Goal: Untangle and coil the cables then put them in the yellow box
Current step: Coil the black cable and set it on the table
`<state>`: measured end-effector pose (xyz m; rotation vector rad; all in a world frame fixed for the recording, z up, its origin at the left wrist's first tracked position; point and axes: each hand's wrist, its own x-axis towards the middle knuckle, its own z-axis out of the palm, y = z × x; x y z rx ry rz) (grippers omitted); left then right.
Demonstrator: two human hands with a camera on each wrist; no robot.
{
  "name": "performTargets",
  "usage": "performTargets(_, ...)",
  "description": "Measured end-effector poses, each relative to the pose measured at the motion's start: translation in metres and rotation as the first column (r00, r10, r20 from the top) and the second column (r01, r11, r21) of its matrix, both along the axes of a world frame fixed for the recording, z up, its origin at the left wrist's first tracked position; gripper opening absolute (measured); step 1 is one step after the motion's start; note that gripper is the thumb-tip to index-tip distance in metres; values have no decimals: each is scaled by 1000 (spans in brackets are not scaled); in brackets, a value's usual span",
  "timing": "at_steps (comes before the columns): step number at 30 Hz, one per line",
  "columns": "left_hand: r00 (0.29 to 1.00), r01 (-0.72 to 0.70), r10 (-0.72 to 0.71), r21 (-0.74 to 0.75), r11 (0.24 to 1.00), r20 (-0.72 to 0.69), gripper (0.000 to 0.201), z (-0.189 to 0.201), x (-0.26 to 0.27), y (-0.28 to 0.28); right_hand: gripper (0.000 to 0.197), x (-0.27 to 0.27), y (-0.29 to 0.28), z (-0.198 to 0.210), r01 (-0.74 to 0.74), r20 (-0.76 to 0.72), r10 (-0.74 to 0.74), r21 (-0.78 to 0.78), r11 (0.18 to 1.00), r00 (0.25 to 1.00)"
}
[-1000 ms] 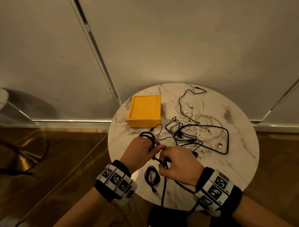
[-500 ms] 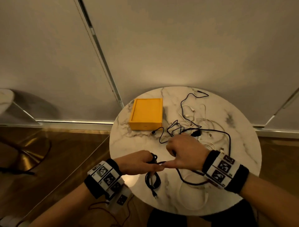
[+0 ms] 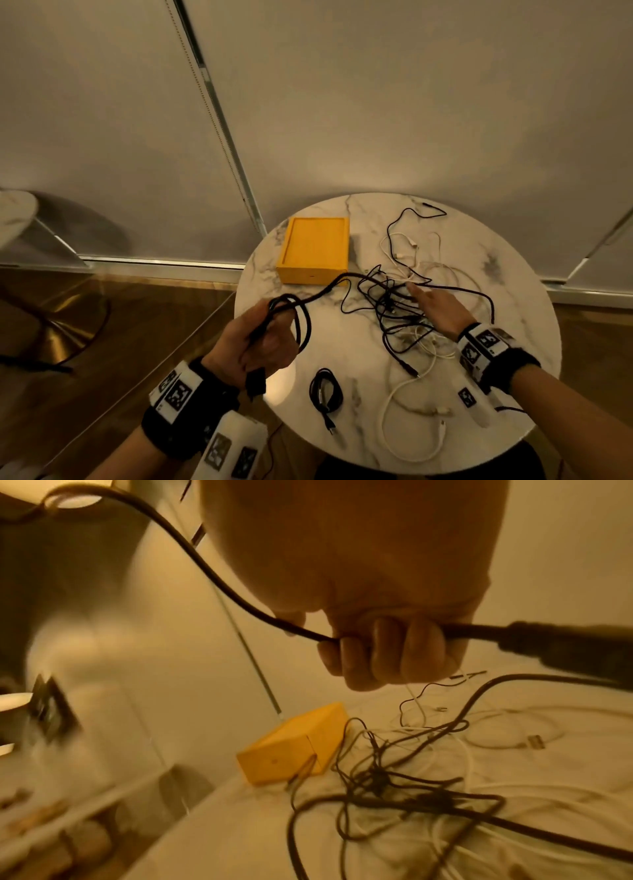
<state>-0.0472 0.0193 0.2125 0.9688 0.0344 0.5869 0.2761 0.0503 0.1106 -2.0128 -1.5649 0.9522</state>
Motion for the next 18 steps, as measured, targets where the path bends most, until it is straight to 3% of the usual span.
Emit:
performTargets(3, 981, -188, 191, -72, 980, 44, 32, 11, 12, 1, 50, -14, -17, -1, -171, 313, 209, -142, 975, 927)
performTargets(5, 936, -347, 352, -127, 929, 13, 39, 17, 25, 5, 38, -32, -25, 2, -250, 329, 299, -184, 951, 896)
performTargets(7, 896, -439, 443, -173, 882, -20, 49, 18, 41, 13, 42, -50, -29, 3, -290, 233, 314, -132, 948, 920)
performTargets(10, 887, -453, 461, -228, 862, -22, 56, 16, 62, 24, 58, -68, -26, -3, -216, -20, 215, -61, 974, 976)
performTargets(13, 847, -531, 504, -222, 818, -167, 54, 15, 74, 26, 50, -79, -21, 2, -174, -154, 183, 69, 982, 971)
performTargets(16, 825, -547, 493, -171, 820, -277, 51, 15, 80, 24, 25, -83, -17, 24, -47, -279, 132, 290, 956, 951)
performTargets(18, 822, -533, 473, -140, 834, -317, 47, 14, 82, 19, 43, -86, -14, 47, 15, -358, 139, 394, 919, 923)
